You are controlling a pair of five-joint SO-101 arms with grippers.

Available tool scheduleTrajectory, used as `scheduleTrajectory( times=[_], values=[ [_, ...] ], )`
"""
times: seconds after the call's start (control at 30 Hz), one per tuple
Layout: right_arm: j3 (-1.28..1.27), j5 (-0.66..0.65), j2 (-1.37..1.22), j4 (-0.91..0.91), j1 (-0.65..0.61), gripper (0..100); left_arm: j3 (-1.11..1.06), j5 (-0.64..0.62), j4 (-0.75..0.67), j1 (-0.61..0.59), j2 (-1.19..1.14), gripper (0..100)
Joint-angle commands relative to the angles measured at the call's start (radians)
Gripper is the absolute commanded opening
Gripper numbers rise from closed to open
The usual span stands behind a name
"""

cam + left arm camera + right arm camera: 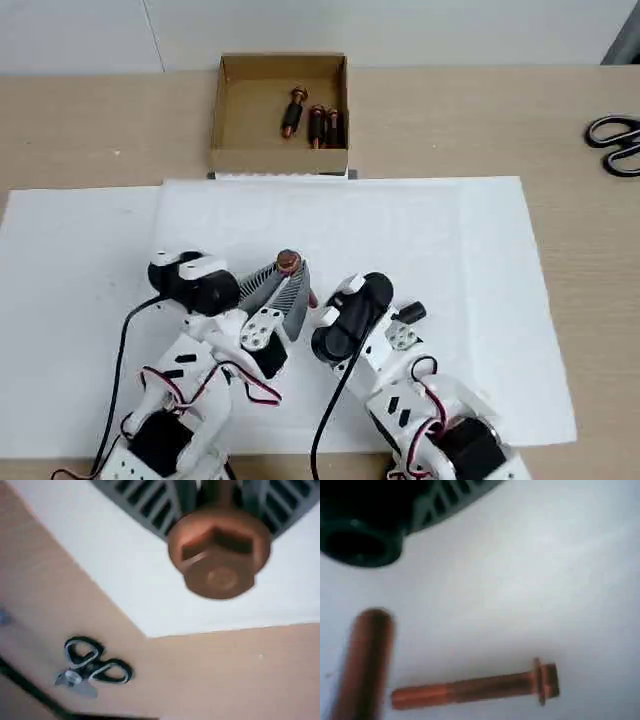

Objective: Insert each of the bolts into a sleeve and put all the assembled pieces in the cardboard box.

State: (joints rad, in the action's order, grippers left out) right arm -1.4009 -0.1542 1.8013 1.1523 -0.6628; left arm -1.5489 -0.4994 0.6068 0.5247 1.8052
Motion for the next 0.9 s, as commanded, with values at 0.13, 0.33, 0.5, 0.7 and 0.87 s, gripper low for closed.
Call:
scheduleTrajectory(
  times=[0.13,0.33,0.5,0.7,0.87],
  values=[
    [-0.005,0.005,0.005,-0.03,-0.035,0.3,0.119,-0.037,-0.035,0.006,0.009,1],
    [-0.005,0.005,0.008,-0.03,-0.03,0.3,0.128,-0.13,0.009,0.003,0.009,1],
    [-0.002,0.005,0.008,-0.03,-0.03,0.3,0.136,-0.184,0.094,0.003,0.009,1],
    [0.002,0.005,0.008,-0.03,-0.03,0.3,0.133,-0.241,0.175,0.002,0.009,1],
    [0.003,0.005,0.008,-0.03,-0.03,0.2,0.13,-0.255,0.17,0.002,0.009,1]
  ],
)
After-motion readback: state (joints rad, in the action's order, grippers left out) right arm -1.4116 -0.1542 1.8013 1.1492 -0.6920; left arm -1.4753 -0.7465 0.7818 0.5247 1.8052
